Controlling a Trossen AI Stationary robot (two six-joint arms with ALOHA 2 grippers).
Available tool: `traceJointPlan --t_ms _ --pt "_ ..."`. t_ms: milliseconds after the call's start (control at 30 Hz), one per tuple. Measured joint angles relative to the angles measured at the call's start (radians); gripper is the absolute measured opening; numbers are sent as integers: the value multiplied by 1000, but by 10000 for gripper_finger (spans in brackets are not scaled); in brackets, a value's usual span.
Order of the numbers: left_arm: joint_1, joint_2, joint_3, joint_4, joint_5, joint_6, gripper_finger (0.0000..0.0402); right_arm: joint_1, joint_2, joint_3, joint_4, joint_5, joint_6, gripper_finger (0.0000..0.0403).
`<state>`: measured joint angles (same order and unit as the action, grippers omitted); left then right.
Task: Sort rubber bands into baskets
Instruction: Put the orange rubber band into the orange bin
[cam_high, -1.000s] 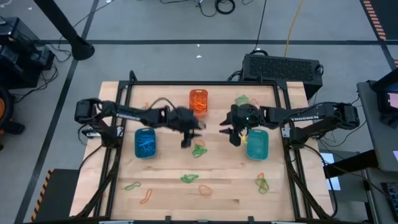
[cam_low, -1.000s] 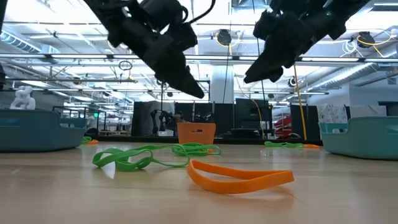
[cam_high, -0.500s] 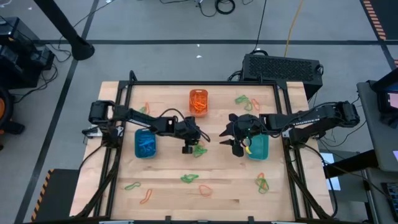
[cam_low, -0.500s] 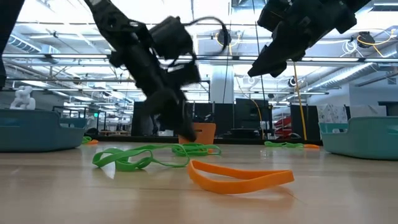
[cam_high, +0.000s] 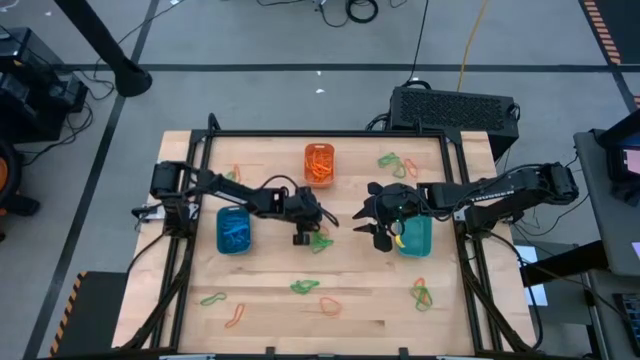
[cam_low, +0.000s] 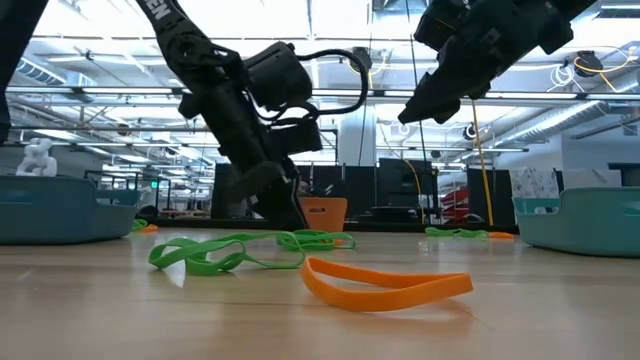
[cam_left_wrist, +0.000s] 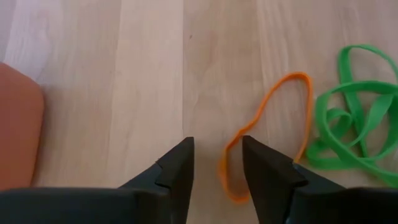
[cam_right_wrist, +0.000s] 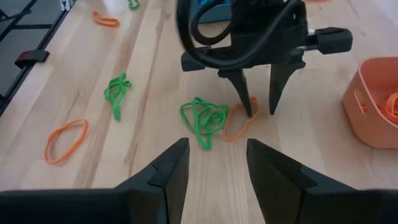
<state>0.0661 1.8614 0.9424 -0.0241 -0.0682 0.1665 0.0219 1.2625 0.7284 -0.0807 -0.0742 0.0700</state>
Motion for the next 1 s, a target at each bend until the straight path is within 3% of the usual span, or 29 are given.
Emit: traceJointPlan --t_ms 300,467,733,1000 --pt "32 0 1 -20 87 -3 11 0 0 0 0 0 -4 153" --pt "34 -13 31 -87 76 5 6 0 0 0 1 0 -4 153" --pt "34 -113 84 -176 -83 81 3 0 0 0 -1 0 -8 153" --pt "86 -193 124 -165 -224 148 3 -1 0 0 0 4 -23 153"
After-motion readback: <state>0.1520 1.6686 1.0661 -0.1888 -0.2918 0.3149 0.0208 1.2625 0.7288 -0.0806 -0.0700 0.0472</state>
